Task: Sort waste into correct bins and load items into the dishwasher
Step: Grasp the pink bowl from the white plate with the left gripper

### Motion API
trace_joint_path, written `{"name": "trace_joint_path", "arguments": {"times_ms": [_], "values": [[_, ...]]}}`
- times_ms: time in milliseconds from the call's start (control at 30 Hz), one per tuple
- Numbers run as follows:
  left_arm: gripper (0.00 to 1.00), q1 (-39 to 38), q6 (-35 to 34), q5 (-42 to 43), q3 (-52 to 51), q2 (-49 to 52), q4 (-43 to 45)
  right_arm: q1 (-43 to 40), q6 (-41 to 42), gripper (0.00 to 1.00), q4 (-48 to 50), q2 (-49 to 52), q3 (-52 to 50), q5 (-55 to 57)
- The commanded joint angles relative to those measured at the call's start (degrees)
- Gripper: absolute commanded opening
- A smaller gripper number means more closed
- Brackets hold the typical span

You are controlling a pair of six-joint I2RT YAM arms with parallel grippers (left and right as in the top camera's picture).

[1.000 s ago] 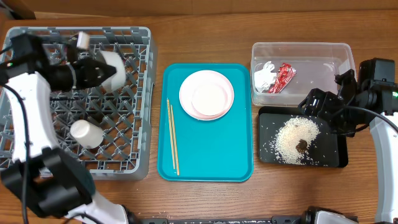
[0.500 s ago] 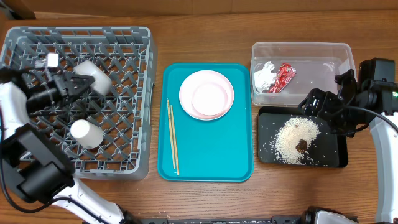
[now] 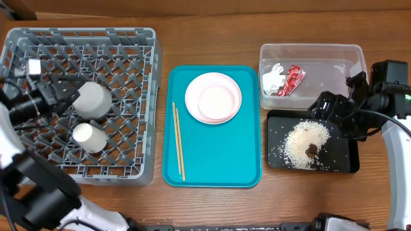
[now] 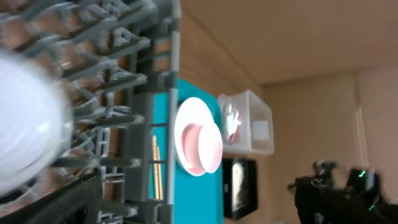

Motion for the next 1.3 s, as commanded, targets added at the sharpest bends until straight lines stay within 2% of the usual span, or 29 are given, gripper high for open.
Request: {"name": "trace_joint_path", "arguments": {"times_ms": [0, 133, 267, 300, 400, 633, 700, 767, 833, 900, 1000, 1033, 1133, 1267], "values": [[1.0, -8.17, -5.22, -5.4, 0.52, -6.43, 1.95, -0.13, -0.02, 1.0, 0.04, -0.48, 1.14, -0.28], [1.0, -21.35, -13.86, -17.84, 0.52, -7.96, 7.45, -0.13, -0.02, 1.0, 0.04, -0.48, 1.14, -0.28], [1.0, -36.13, -20.44, -33.83, 0.5, -6.91, 12.92, -0.13, 0.0, 1.0, -0.17, -0.48, 1.14, -0.28], [1.0, -43.17, -22.38, -40.79, 0.5, -6.1, 15.19, -0.13, -0.02, 1.0, -0.17, -0.48, 1.14, -0.28], [1.0, -55.82, -24.44, -51.74, 0.48, -3.19, 19.63, -0.13, -0.02, 1.0, -0.13, -0.48, 1.14, -0.28], [1.0, -71.67, -25.24, -62.93, 0.48, 8.22, 25.14, -0.13, -0.02, 1.0, -0.28, -0.48, 1.14, -0.31], [0.94, -73.37, -25.29, -64.59, 0.48, 10.95, 25.59, -0.13, 0.0, 1.0, -0.33, -0.48, 1.14, -0.31], [0.67, -74.4, -26.16, -67.14, 0.48, 14.12, 25.53, -0.13, -0.02, 1.0, -0.33, -0.48, 1.14, -0.31], [0.48, -74.47, -27.36, -67.54, 0.48, 15.17, 25.35, -0.13, -0.02, 1.0, -0.33, -0.48, 1.14, -0.31], [0.43, -74.36, -27.8, -67.14, 0.48, 15.47, 25.33, -0.13, 0.0, 1.0, -0.37, -0.48, 1.14, -0.31], [0.11, -74.23, -27.78, -67.17, 0.48, 15.45, 25.22, -0.13, -0.02, 1.0, -0.39, -0.48, 1.14, -0.31], [0.04, -74.23, -27.8, -67.17, 0.63, 15.41, 24.72, -0.13, -0.02, 1.0, -0.39, -0.48, 1.14, -0.31], [0.04, -74.23, -27.82, -67.17, 2.34, 15.39, 22.6, -0.13, 0.0, 1.0, -0.39, -0.48, 1.14, -0.31], [0.04, -73.77, -28.89, -67.06, 10.4, 14.88, 16.17, -0.13, -0.02, 1.0, -0.5, -0.48, 1.14, -0.31]]}}
